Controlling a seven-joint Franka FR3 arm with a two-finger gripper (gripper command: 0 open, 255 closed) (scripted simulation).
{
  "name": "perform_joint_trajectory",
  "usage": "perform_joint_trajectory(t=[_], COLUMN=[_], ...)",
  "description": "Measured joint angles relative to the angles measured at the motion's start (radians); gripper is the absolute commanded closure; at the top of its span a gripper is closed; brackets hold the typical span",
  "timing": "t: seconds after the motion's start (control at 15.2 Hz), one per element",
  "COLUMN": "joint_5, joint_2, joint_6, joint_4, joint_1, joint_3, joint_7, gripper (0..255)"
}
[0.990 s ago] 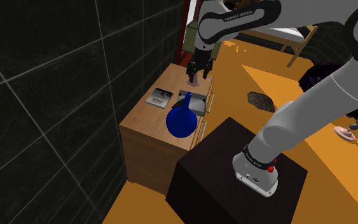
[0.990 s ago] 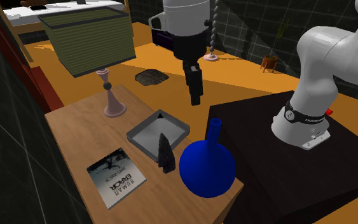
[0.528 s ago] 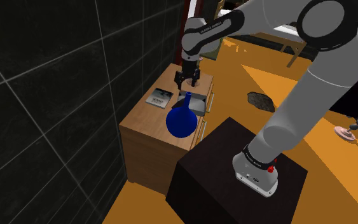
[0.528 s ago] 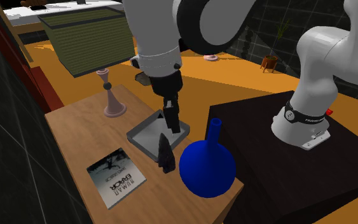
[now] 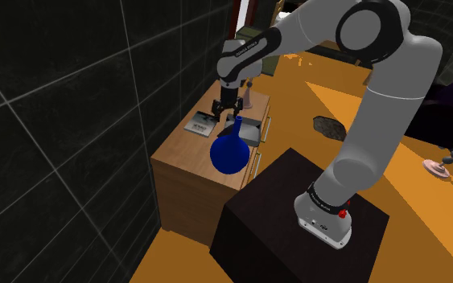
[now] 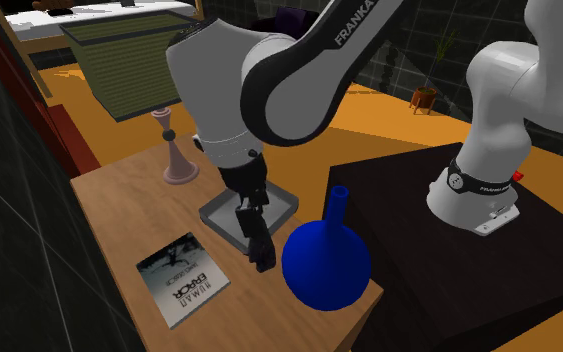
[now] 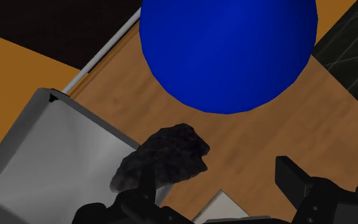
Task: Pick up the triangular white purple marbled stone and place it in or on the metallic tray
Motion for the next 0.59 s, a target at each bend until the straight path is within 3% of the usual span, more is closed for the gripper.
perform_joint_trajectory(t=[0.59], joint_5=[0.009], joint_2=[0.043], joint_6=[0.067], joint_4=[-0.024], joint_1=[0.002], joint_3=[0.005], joint_7=[-0.005], gripper=[0])
